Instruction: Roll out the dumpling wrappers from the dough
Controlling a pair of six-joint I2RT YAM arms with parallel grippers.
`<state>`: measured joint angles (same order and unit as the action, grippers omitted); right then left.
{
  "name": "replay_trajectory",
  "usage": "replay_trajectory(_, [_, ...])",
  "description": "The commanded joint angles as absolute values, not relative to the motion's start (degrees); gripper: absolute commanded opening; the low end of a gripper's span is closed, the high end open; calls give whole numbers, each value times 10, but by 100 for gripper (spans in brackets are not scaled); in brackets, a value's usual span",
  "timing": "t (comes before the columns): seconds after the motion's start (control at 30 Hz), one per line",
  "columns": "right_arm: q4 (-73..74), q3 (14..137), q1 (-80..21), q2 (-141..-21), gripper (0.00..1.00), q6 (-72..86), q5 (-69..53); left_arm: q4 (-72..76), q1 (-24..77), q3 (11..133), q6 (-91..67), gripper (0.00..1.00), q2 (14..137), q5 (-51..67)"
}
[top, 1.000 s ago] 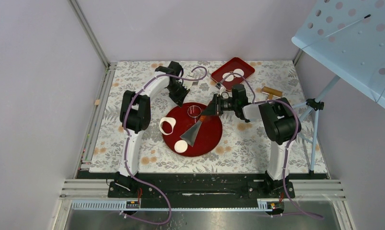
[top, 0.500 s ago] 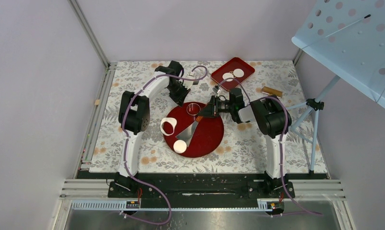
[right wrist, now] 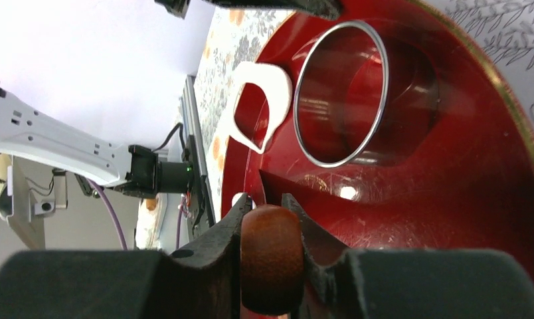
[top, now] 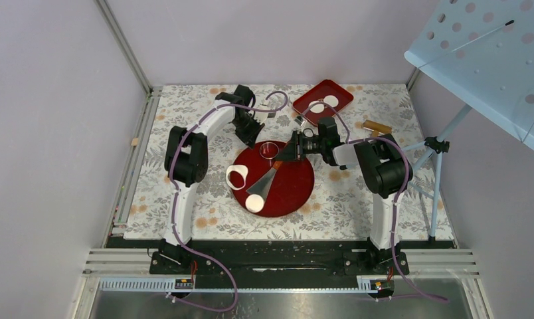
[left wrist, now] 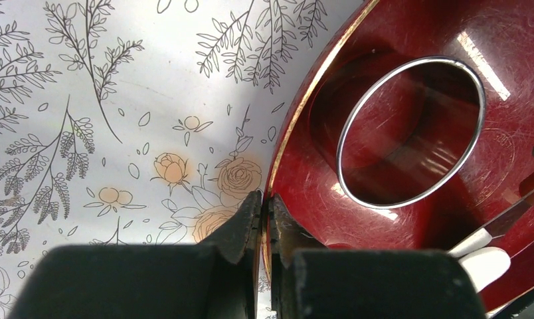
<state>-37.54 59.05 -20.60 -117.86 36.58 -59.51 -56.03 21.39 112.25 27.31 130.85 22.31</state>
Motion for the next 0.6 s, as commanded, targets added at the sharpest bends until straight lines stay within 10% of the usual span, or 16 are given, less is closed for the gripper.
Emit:
replay_trajectory(0.0, [-307, 601, -211, -1169, 0, 270, -625, -544, 217, 1128, 258, 0, 1273, 238])
replay_trajectory(0.57, [-354, 601, -212, -1201, 0, 338, -631, -530, 217, 1119, 240, 0, 1274, 229])
